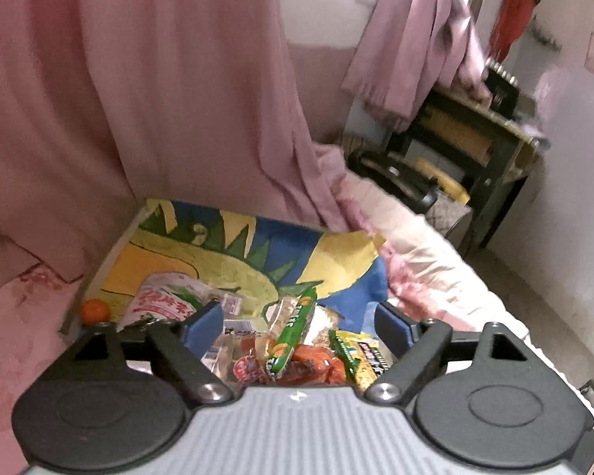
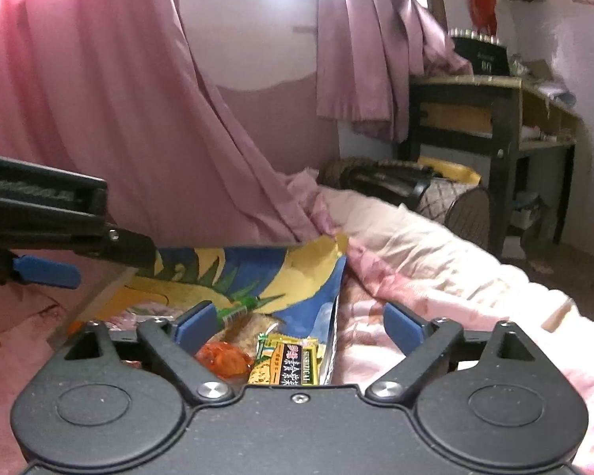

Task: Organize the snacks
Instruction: 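Open both tools to drop the sausage stick and biscuit packet into the box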

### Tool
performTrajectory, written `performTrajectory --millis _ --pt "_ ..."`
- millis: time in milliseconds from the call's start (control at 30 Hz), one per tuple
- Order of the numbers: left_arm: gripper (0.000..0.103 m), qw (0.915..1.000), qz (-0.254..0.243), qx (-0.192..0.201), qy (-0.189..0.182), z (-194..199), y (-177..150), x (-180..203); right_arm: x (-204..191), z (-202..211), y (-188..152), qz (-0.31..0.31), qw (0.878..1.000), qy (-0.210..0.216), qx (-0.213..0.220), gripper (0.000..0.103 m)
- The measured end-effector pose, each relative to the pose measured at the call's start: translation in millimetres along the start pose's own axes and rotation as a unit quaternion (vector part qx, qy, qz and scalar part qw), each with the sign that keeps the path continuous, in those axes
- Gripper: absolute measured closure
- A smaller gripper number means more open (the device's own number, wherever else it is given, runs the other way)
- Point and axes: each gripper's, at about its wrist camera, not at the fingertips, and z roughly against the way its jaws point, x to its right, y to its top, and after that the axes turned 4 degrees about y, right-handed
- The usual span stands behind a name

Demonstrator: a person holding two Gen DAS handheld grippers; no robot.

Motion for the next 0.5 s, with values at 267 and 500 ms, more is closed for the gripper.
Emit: performTrajectory --millis 267,500 --pt "0.002 0.9979 0.015 0.061 0.02 58 -16 -17 -14 57 3 0.02 0.999 0.012 0.044 0.001" --pt "0.001 0.9942 0.007 0.091 0.057 96 -43 -34 -23 101 -2 0.02 0.997 0.023 0.068 0.001"
